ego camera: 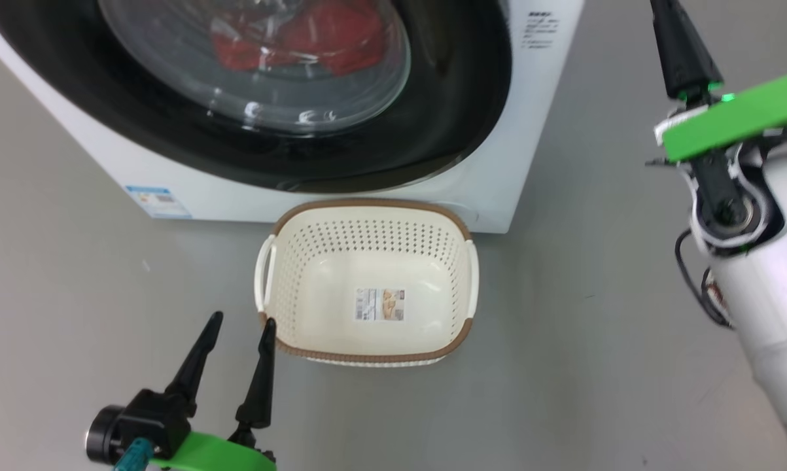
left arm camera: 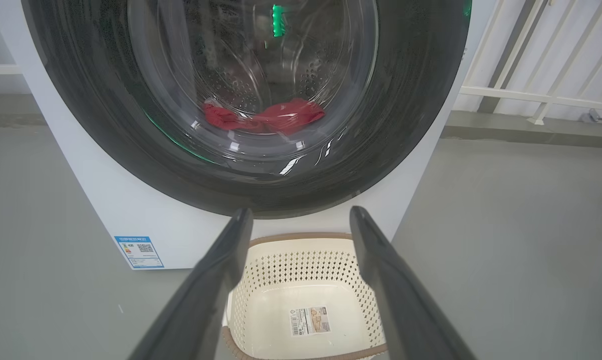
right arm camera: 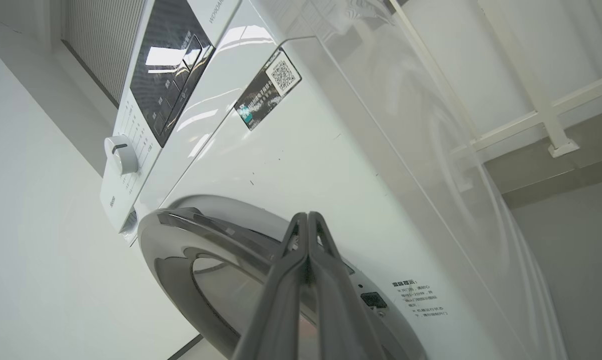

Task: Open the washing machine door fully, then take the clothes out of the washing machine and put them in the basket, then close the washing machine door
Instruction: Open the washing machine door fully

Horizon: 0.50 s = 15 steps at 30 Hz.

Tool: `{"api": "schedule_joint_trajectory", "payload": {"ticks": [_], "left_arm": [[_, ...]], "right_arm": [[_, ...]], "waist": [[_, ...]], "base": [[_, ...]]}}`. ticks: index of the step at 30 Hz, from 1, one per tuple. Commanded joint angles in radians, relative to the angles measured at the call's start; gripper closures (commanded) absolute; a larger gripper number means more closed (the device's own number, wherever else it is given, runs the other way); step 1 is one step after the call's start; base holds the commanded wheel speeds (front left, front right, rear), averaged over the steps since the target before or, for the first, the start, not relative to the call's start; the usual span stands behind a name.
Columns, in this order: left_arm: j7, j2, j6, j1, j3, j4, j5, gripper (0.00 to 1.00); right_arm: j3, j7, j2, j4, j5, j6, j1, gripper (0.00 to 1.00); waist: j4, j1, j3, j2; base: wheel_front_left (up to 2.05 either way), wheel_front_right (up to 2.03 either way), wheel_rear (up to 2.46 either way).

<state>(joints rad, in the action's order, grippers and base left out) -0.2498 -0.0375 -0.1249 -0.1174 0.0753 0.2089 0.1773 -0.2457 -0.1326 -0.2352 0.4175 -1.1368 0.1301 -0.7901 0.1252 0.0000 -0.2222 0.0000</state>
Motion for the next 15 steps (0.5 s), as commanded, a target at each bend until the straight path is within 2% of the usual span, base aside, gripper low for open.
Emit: {"api": "schedule_joint_trajectory", "payload": {"ticks": [1, 8, 15], "left_arm": [[-0.012, -0.013, -0.005, -0.034, -0.024, -0.018, 0.003, 0.0], [-0.012, -0.013, -0.006, -0.069, 0.002, -0.011, 0.019, 0.0], [-0.012, -0.013, -0.006, -0.091, 0.028, -0.001, 0.037, 0.0]], "right_arm": [[-0.024, 0.017, -0.002, -0.015, -0.028, 0.001, -0.035, 1.0], [-0.073, 0.2, -0.042, 0.057, -0.212, 0.001, -0.157, 1.0], [-0.094, 0.408, -0.074, 0.152, -0.336, 0.001, -0.25, 1.0]], "waist": [[0.032, 0.0, -0.033, 0.0], [0.069, 0.0, -0.075, 0.0], [0.102, 0.0, -0.11, 0.0]], "base": [[0.0, 0.0, 0.0], [0.0, 0.0, 0.0], [0.0, 0.0, 0.0]]}}
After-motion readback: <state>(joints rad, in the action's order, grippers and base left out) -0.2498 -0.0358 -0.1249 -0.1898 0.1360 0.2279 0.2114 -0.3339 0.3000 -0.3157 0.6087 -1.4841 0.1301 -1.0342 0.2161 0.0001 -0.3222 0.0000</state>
